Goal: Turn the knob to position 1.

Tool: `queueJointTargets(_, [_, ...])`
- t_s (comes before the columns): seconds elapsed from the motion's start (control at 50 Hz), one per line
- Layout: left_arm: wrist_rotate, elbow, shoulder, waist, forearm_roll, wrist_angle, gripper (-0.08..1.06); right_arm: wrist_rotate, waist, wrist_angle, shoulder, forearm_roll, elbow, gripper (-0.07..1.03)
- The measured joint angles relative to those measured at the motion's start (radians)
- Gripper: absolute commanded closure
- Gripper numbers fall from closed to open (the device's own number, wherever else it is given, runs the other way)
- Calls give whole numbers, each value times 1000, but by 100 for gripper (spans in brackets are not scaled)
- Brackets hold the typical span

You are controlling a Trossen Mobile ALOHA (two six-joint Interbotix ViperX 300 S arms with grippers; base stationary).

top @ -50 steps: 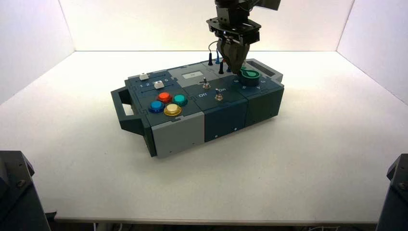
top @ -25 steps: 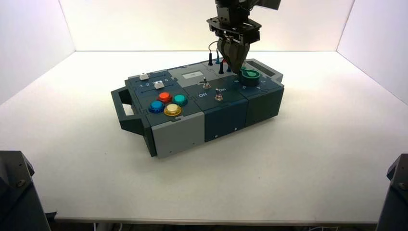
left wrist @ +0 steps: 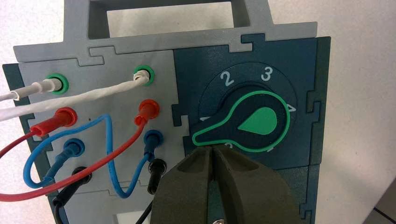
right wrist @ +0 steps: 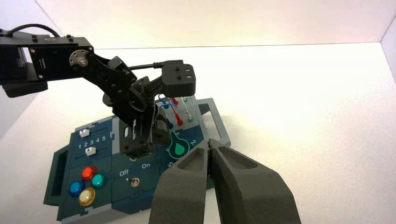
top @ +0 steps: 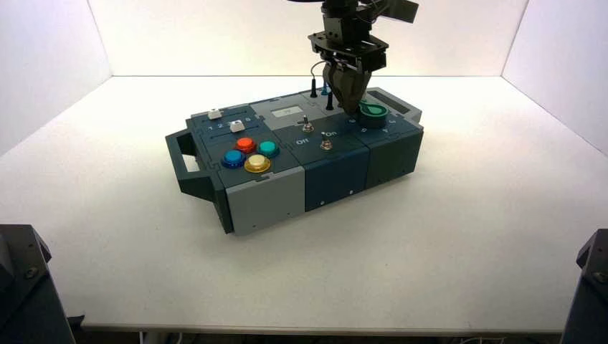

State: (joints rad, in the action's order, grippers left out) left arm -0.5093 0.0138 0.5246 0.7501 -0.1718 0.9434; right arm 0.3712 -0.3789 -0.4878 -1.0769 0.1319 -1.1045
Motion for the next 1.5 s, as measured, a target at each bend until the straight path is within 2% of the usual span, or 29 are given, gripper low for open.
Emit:
queueJointTargets(1.18, [0, 41, 23, 0, 18, 35, 101, 0, 0, 2, 0, 0, 0, 99])
queueJointTargets(1.32, [0, 8, 14, -2, 17, 37, 101, 2, 0, 2, 0, -2, 0, 99])
queueJointTargets(1.5, [6, -89, -54, -18, 18, 18, 101, 0, 0, 2, 0, -3, 0, 99])
